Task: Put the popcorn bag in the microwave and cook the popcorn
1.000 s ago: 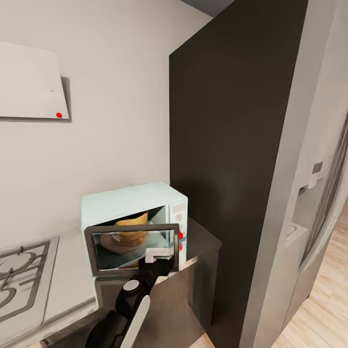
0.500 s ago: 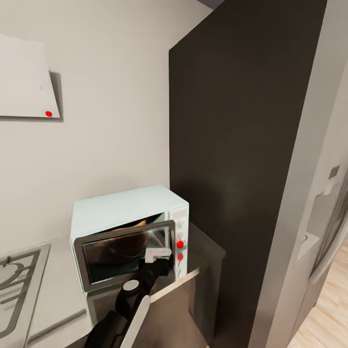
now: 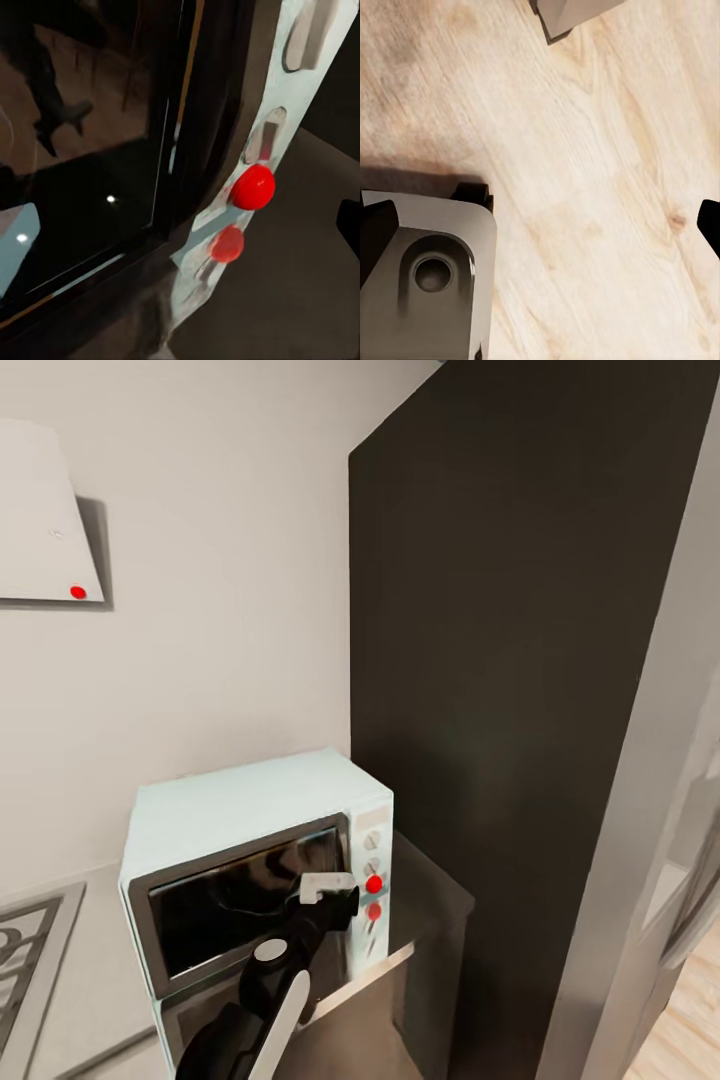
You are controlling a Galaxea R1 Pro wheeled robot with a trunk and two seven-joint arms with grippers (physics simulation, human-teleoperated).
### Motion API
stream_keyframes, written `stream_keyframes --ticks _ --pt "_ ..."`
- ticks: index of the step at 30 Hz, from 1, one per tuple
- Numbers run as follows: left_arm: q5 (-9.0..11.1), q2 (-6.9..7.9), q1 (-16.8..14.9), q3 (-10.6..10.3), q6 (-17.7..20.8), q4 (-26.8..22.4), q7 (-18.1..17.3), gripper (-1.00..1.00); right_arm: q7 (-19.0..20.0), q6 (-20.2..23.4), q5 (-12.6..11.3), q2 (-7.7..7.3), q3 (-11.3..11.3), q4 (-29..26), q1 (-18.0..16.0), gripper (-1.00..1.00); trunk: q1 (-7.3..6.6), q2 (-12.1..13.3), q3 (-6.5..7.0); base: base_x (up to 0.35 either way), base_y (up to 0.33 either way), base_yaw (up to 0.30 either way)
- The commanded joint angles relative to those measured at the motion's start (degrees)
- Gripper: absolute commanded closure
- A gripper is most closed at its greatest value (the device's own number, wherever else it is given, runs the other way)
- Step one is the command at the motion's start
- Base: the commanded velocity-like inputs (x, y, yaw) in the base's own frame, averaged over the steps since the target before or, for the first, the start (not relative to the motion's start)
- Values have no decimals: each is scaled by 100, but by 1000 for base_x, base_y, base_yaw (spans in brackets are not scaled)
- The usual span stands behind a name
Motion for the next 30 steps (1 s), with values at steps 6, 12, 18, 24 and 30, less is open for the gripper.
stream_keyframes --ticks 6,12,18,24,30 --pt "57 -4 -6 -21 19 -17 99 -100 13 1 29 -2 36 9 -8 -100 2 -5 -8 38 0 0" --pt "81 -7 -6 -19 25 -19 516 -100 13 1 29 -2 37 9 -8 -100 2 -5 -8 -192 0 0" --pt "83 -7 -6 -20 20 -8 546 -100 13 1 29 -2 36 9 -8 -100 2 -5 -8 -343 0 0" --pt "81 -7 -6 -57 19 4 518 -100 13 1 35 -10 42 9 -8 -100 2 -5 -8 -139 0 0" --pt "74 -7 -6 -79 11 45 478 -100 13 1 57 -10 45 9 -8 -100 2 -5 -8 -3 0 0"
